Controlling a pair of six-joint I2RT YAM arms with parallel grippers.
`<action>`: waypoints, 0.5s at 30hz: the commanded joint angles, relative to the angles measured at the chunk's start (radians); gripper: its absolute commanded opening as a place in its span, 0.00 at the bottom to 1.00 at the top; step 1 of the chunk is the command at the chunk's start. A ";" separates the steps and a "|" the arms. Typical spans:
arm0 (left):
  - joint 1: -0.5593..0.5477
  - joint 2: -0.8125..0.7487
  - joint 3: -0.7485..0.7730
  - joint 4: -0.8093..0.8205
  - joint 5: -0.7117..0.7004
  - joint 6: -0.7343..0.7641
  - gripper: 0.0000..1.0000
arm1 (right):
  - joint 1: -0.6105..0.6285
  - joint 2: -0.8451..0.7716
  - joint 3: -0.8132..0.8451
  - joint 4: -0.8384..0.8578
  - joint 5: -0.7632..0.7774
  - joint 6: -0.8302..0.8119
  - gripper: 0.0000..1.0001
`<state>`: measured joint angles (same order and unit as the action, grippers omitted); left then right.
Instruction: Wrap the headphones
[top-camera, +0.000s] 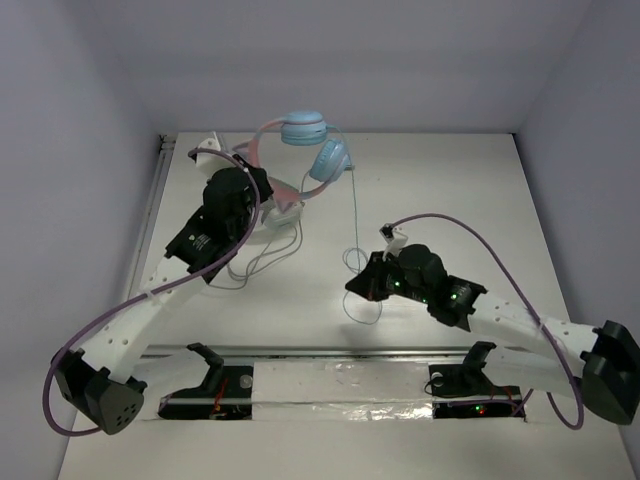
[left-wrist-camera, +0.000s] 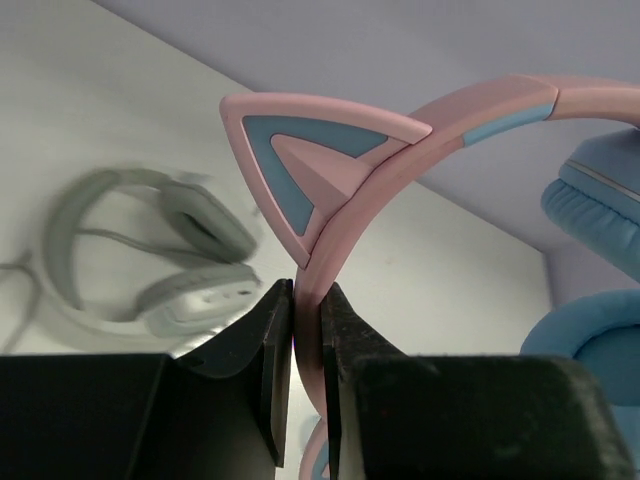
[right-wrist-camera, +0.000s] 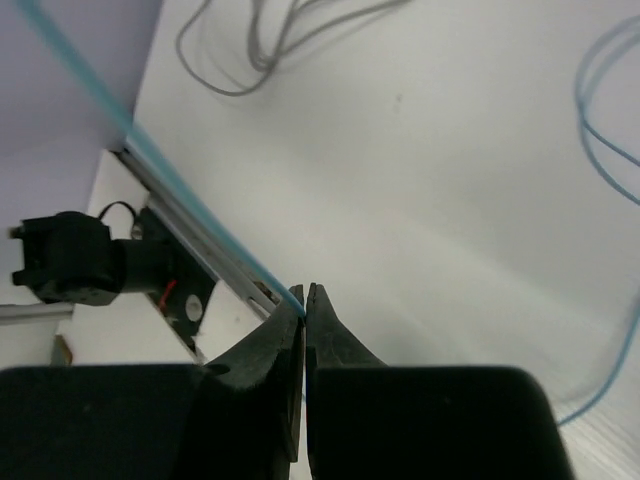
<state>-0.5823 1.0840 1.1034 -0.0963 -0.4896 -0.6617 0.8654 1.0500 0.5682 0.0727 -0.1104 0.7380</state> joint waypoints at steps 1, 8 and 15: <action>0.001 -0.038 0.122 0.011 -0.171 0.115 0.00 | 0.015 -0.097 0.019 -0.224 0.170 -0.006 0.00; 0.001 0.088 0.223 -0.137 -0.207 0.299 0.00 | 0.024 -0.245 0.218 -0.510 0.311 -0.078 0.00; -0.028 0.180 0.191 -0.316 -0.106 0.359 0.00 | 0.024 -0.228 0.520 -0.677 0.480 -0.232 0.00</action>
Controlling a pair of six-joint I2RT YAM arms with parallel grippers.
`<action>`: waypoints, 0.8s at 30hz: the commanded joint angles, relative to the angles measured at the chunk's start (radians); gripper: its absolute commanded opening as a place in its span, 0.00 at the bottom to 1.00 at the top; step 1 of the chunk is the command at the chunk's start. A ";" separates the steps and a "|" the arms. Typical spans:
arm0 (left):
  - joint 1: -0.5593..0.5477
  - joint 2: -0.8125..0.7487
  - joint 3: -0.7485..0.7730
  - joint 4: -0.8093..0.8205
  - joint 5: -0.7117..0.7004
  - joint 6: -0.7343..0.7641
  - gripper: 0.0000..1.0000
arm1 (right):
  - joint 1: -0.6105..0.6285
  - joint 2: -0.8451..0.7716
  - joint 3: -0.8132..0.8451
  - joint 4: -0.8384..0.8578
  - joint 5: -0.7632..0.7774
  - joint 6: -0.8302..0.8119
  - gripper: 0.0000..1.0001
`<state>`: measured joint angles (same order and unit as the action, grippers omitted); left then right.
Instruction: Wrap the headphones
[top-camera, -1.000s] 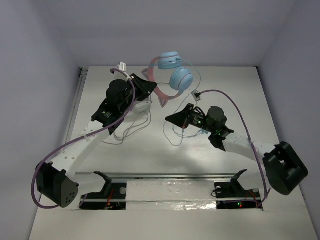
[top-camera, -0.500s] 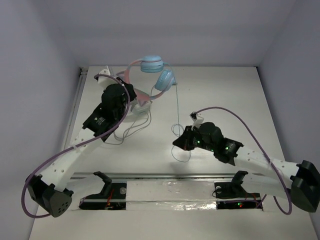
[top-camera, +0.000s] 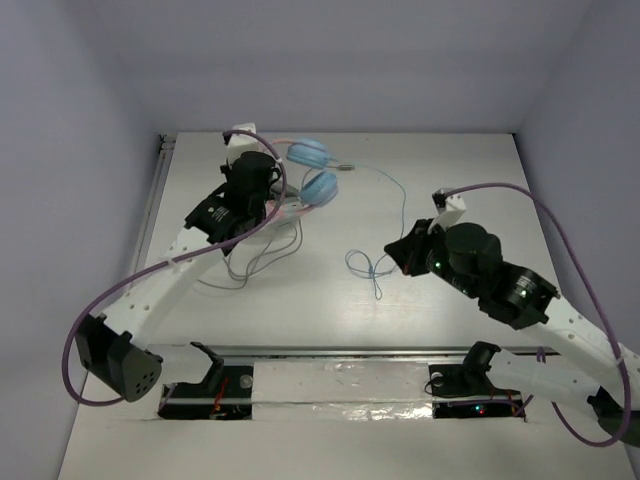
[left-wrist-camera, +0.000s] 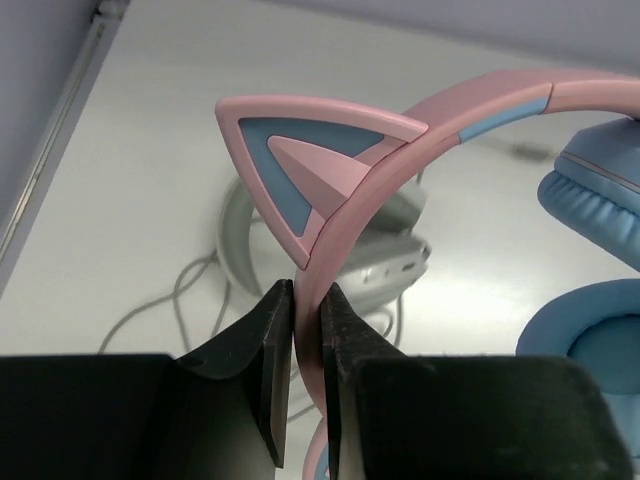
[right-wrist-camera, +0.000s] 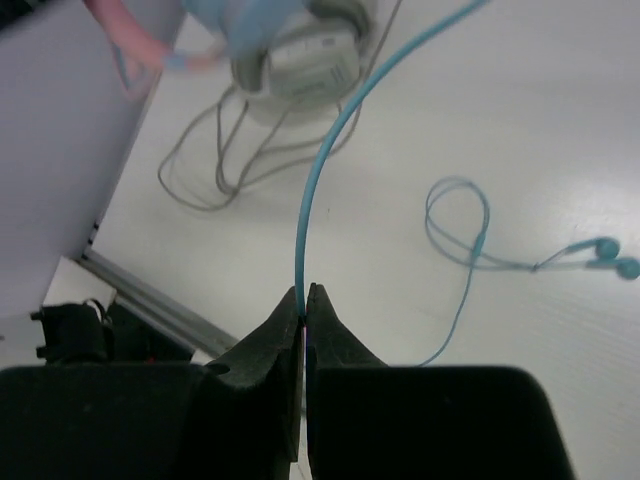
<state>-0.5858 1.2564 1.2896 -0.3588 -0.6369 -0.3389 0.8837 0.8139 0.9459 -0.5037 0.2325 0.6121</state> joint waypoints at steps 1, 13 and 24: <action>-0.034 0.020 -0.006 -0.068 0.077 0.064 0.00 | 0.006 0.031 0.172 -0.107 0.183 -0.144 0.00; -0.135 0.012 -0.125 -0.135 0.470 0.158 0.00 | 0.006 0.306 0.416 0.106 0.373 -0.454 0.00; -0.167 -0.058 -0.225 -0.100 0.762 0.192 0.00 | -0.097 0.425 0.459 0.248 0.297 -0.580 0.00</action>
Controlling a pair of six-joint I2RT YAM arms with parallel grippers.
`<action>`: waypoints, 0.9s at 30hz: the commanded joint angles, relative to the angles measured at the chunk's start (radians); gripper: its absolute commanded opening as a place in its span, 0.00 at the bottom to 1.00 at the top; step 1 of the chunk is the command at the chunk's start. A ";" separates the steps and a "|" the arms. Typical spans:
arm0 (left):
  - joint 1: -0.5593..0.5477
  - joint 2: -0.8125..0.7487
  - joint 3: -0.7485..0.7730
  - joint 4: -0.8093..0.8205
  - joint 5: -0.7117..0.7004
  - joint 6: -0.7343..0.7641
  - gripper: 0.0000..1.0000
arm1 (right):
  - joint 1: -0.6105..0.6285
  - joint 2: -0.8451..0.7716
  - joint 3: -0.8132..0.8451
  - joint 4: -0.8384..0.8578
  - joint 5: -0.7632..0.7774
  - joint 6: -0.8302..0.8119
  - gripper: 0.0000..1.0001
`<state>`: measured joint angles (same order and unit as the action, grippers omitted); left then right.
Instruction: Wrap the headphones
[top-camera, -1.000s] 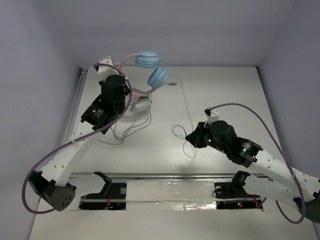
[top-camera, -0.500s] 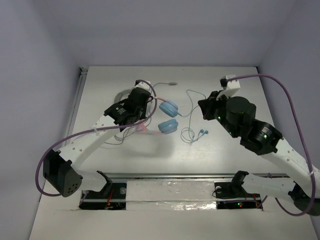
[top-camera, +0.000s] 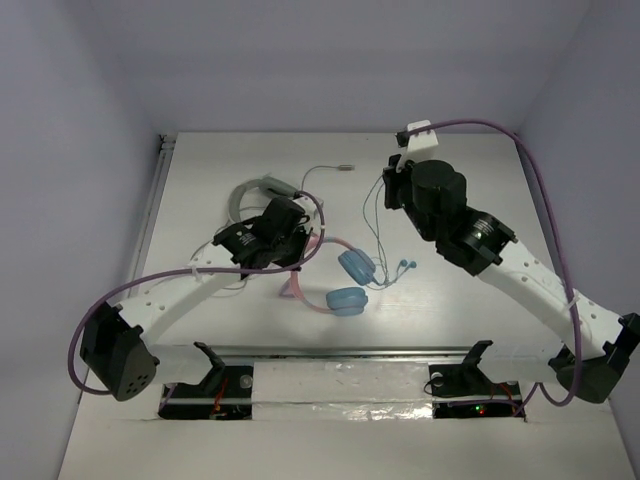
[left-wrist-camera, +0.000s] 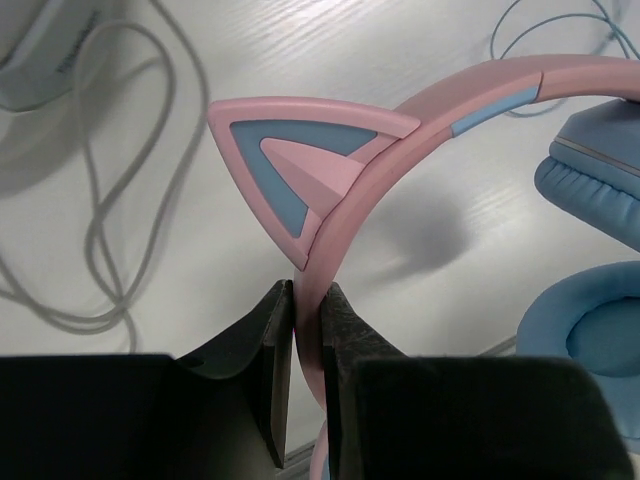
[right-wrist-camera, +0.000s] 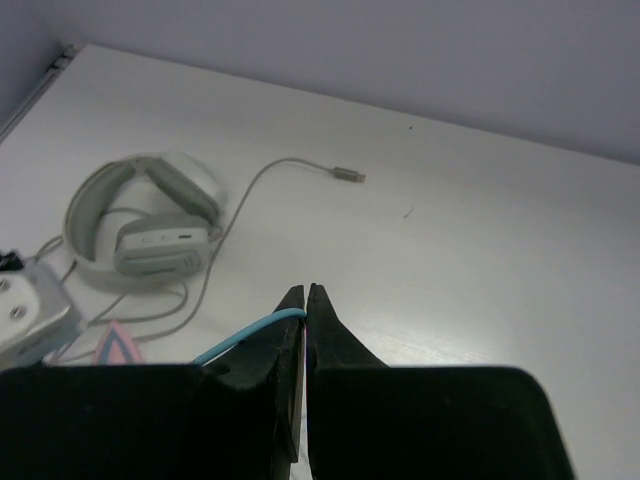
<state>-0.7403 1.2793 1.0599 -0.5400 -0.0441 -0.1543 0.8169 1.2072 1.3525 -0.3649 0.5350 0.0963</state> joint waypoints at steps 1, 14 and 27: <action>-0.022 -0.086 -0.001 0.084 0.184 0.007 0.00 | -0.045 0.047 0.056 0.115 0.003 -0.067 0.00; -0.097 -0.118 -0.035 0.038 0.085 -0.036 0.00 | -0.128 0.166 0.071 0.193 0.034 -0.067 0.00; -0.320 -0.014 0.052 0.301 0.566 -0.022 0.00 | -0.148 0.229 0.004 0.175 -0.072 0.009 0.00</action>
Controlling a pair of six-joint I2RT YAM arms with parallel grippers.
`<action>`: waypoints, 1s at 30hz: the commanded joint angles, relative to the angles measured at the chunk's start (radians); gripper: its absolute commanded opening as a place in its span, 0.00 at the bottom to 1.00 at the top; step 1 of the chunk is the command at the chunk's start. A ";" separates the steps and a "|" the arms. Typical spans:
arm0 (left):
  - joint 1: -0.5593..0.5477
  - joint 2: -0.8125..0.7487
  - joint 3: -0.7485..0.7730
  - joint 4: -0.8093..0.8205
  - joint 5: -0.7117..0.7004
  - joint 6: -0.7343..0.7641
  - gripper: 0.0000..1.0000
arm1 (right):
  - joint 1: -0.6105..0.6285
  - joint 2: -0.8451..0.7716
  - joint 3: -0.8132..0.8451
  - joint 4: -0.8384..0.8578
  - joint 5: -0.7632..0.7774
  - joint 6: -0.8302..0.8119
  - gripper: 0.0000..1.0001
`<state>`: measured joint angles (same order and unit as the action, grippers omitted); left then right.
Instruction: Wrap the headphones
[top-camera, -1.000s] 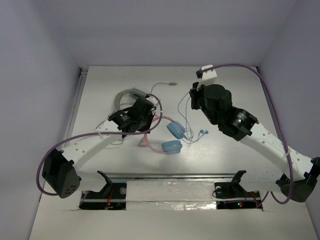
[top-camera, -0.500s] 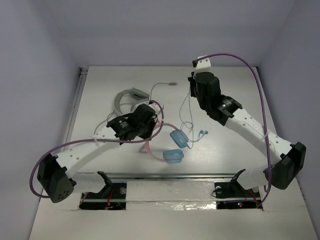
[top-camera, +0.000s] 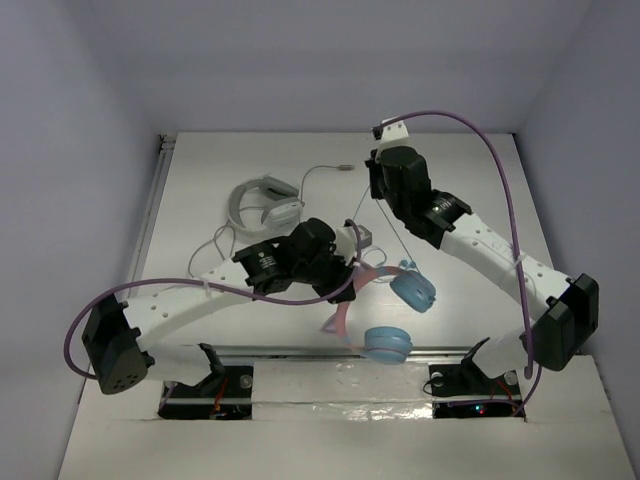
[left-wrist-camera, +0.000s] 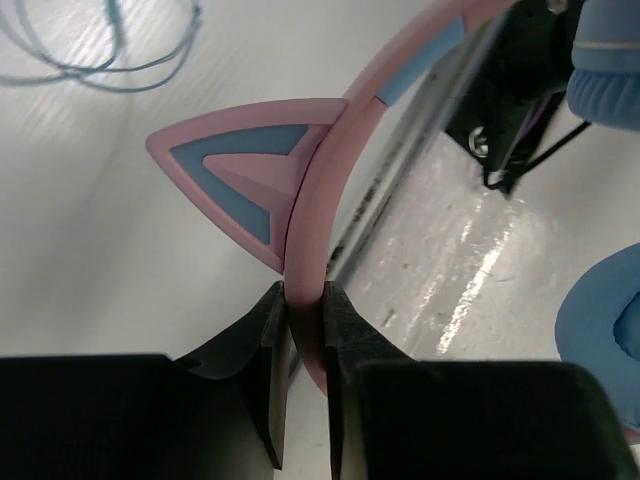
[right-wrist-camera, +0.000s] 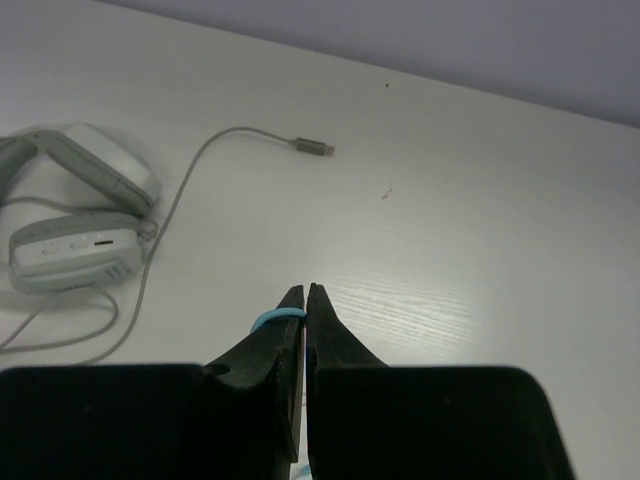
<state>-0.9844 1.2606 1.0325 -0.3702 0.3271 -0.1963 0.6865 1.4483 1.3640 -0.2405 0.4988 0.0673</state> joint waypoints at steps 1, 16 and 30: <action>-0.088 0.006 0.089 0.160 0.194 0.017 0.00 | -0.018 -0.025 -0.017 0.052 -0.043 0.045 0.00; -0.111 -0.259 0.034 0.410 -0.318 -0.150 0.00 | -0.054 -0.166 -0.250 0.139 -0.285 0.143 0.00; -0.111 -0.395 0.000 0.467 -0.548 -0.245 0.00 | -0.096 -0.330 -0.401 0.345 -0.588 0.153 0.68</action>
<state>-1.0931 0.9367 1.0199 -0.0528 -0.1318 -0.3634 0.6102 1.1587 0.9638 -0.0048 -0.0418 0.2058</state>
